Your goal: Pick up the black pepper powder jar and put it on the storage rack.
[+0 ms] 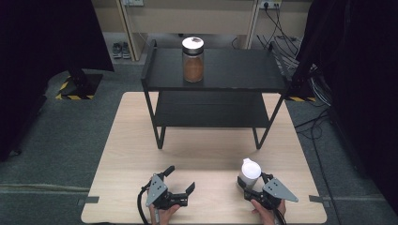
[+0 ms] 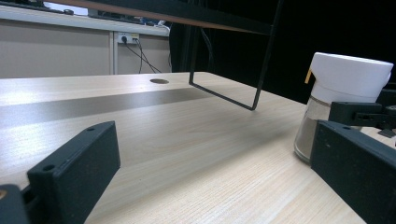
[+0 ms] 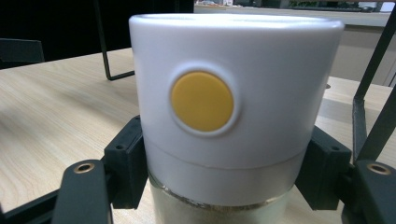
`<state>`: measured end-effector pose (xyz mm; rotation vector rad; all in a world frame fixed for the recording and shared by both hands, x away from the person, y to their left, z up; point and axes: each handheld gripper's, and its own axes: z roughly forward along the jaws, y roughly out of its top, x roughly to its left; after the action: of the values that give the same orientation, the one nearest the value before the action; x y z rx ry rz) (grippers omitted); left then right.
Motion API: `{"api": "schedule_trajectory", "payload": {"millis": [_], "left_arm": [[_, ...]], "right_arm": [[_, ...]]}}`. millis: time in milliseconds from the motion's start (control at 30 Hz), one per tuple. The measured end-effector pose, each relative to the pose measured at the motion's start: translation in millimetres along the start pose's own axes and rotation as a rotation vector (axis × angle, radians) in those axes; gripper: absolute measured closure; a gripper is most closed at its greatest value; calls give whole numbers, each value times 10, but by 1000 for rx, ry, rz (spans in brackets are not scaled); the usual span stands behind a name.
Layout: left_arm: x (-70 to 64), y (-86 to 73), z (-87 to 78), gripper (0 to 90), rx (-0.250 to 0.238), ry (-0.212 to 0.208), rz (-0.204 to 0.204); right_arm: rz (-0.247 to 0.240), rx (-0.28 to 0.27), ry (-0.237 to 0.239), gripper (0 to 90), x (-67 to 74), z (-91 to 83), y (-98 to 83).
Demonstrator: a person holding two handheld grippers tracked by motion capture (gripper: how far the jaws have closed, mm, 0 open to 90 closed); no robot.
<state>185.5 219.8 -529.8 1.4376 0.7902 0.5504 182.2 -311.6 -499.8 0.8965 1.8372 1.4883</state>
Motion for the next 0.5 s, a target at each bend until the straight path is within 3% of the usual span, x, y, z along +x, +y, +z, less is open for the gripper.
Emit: {"api": "schedule_trajectory", "payload": {"millis": [500], "left_arm": [[0, 1, 0, 13, 0, 1, -1]], "right_arm": [[14, -33, 12, 307, -19, -40, -4]]}}
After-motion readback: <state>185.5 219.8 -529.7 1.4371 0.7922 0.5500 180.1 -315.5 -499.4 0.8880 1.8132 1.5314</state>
